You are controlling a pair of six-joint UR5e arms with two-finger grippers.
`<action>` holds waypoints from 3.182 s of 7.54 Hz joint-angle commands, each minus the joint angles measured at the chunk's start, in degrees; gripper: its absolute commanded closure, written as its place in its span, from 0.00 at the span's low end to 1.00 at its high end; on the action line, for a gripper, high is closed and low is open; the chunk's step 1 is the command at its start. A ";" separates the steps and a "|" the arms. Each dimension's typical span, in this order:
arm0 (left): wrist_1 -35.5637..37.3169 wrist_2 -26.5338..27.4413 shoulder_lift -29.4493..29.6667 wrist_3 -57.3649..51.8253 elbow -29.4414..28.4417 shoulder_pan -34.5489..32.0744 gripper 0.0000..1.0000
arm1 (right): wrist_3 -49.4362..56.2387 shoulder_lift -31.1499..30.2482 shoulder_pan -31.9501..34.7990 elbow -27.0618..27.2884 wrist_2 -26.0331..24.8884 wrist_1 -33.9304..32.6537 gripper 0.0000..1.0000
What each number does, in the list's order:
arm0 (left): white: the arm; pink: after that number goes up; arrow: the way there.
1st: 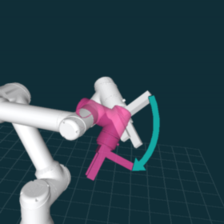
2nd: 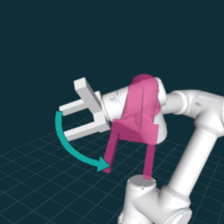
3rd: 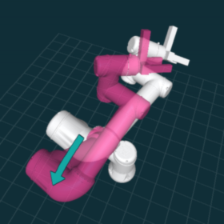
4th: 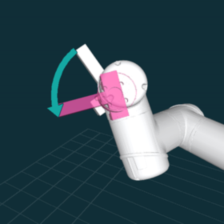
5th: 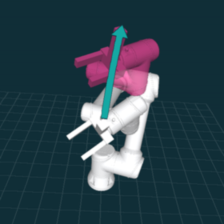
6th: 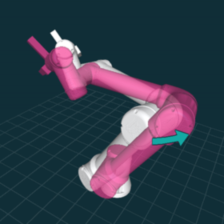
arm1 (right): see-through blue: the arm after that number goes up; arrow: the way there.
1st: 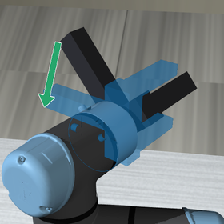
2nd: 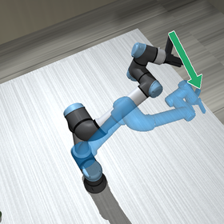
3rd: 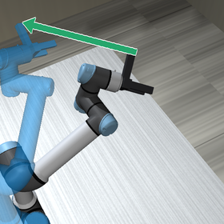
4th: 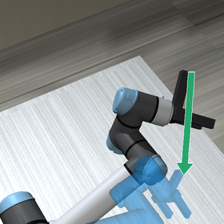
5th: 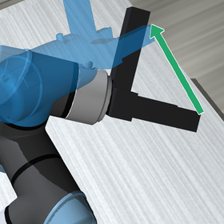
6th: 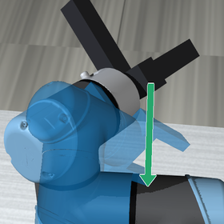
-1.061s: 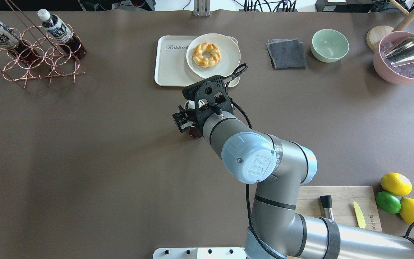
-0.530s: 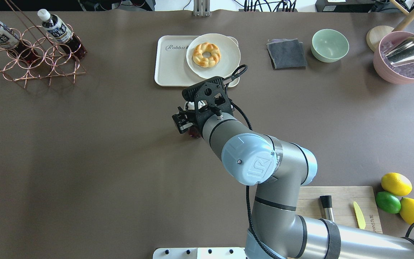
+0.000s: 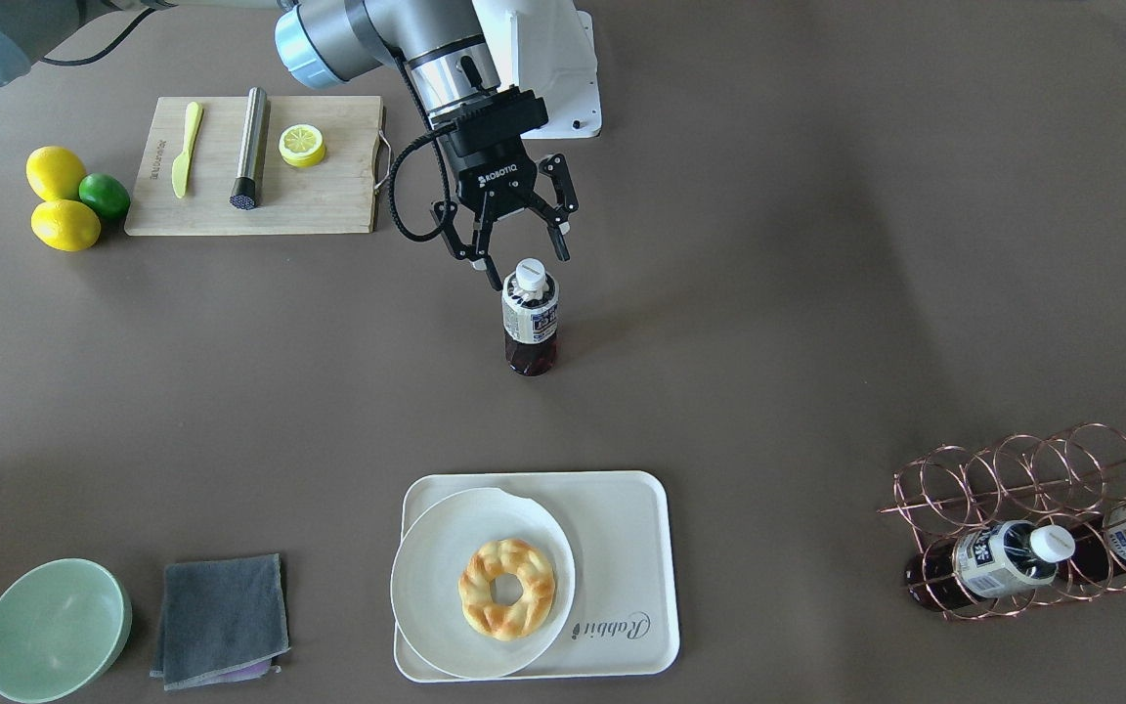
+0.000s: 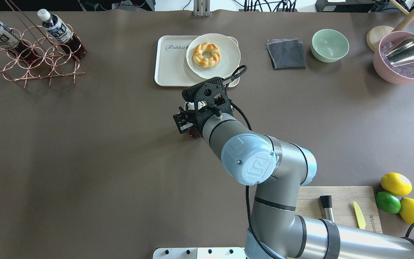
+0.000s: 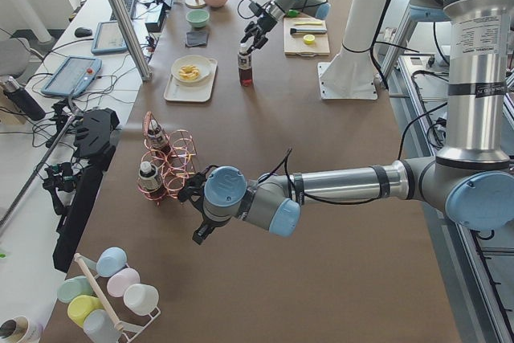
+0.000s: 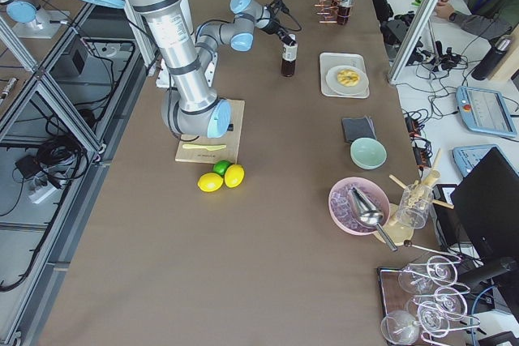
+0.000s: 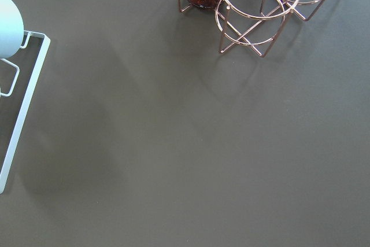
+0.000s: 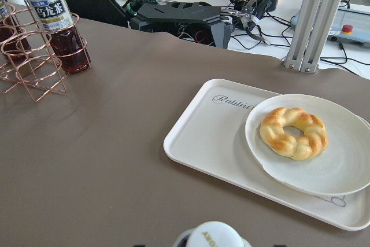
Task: Place tea on tray
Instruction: 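Close the right gripper around the tea bottle's upper body, then lift the tea bottle with the right gripper and move it over the tray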
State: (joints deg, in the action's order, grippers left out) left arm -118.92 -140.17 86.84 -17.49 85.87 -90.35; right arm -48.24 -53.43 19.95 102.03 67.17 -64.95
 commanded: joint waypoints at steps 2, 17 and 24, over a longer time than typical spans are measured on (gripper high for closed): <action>0.00 -0.02 0.00 -0.09 0.08 0.00 0.02 | 0.86 0.17 0.44 0.36 0.42 -0.09 1.00; -3.95 0.33 -2.19 0.26 -0.36 -0.09 0.02 | -5.82 35.58 16.17 -46.10 10.00 3.05 1.00; -3.95 0.42 -1.85 0.35 -0.44 -0.09 0.02 | -5.38 36.30 17.14 -53.96 10.00 9.76 1.00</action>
State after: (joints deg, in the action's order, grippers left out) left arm -122.80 -139.75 84.92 -17.10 85.43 -90.44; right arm -53.70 -17.15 37.09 48.14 77.17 -55.28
